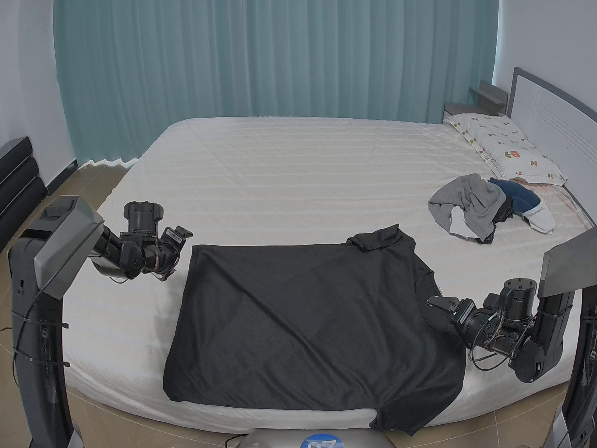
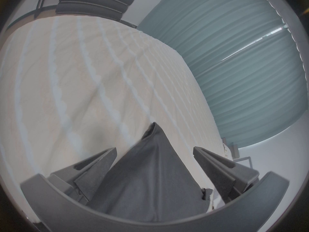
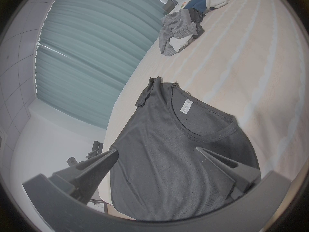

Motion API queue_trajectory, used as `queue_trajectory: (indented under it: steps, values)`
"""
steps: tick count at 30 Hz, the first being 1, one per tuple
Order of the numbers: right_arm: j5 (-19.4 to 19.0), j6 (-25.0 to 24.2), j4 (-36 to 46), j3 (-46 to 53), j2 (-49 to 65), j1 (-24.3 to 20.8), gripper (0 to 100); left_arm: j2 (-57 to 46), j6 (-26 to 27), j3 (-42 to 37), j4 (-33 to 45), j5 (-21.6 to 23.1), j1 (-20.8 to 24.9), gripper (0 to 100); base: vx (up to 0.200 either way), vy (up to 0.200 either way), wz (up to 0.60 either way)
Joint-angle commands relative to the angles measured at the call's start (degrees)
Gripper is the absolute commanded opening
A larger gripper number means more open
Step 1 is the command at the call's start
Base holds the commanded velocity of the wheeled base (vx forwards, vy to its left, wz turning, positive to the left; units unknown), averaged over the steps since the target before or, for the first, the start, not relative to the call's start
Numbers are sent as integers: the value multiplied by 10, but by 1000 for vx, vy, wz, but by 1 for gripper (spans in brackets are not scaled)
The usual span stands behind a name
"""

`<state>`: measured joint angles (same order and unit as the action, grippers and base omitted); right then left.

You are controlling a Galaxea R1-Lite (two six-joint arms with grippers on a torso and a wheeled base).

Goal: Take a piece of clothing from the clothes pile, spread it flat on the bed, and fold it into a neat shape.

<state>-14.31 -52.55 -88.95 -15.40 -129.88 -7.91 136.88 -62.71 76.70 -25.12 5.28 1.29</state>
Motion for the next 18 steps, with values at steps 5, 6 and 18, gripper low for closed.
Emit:
queue_trajectory:
  steps: [5, 6, 18]
  values:
    - [0, -11, -5, 3, 1, -9, 100, -100, -58, -119, -42, 60, -7, 100, 0, 160, 0]
    - [0, -11, -5, 2, 2, -9, 100, -99, -57, -127, -47, 59, -7, 100, 0, 0, 0]
    - [2, -11, 3, -28, 2, -15, 100, -94, -55, -177, -91, 58, -1, 100, 0, 0, 0]
